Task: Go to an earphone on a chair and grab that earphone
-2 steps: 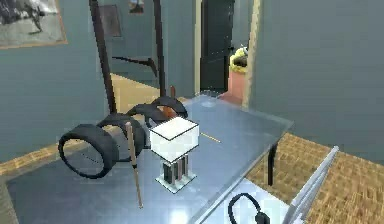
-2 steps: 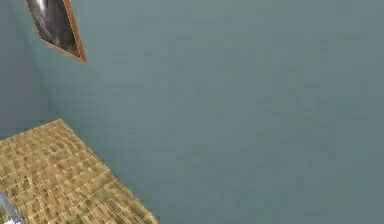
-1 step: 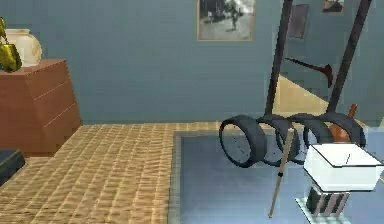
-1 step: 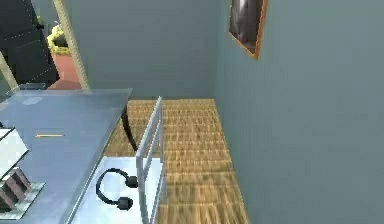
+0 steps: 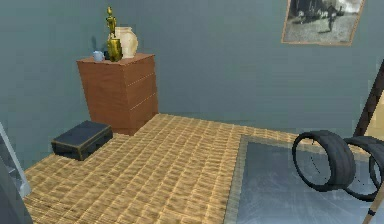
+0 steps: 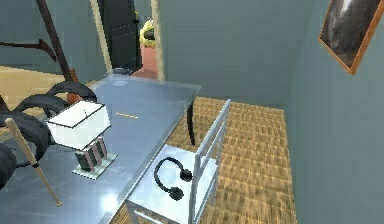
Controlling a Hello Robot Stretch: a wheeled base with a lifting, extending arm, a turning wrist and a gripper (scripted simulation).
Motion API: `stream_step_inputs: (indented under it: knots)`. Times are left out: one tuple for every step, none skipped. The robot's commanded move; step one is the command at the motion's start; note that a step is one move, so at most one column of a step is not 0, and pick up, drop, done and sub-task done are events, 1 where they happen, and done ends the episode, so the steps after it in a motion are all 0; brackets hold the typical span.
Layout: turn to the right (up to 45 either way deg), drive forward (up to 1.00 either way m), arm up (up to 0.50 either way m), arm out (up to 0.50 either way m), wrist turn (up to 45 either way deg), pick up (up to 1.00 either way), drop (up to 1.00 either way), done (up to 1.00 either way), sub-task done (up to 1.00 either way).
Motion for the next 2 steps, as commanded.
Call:
stream_step_inputs:
  knots:
    - [0.0, 0.0, 0.5, 0.0, 0.0, 0.0, 0.0, 0.0, 0.0]
    - [0.0, 0.0, 0.1, 0.0, 0.0, 0.0, 0.0, 0.0, 0.0]
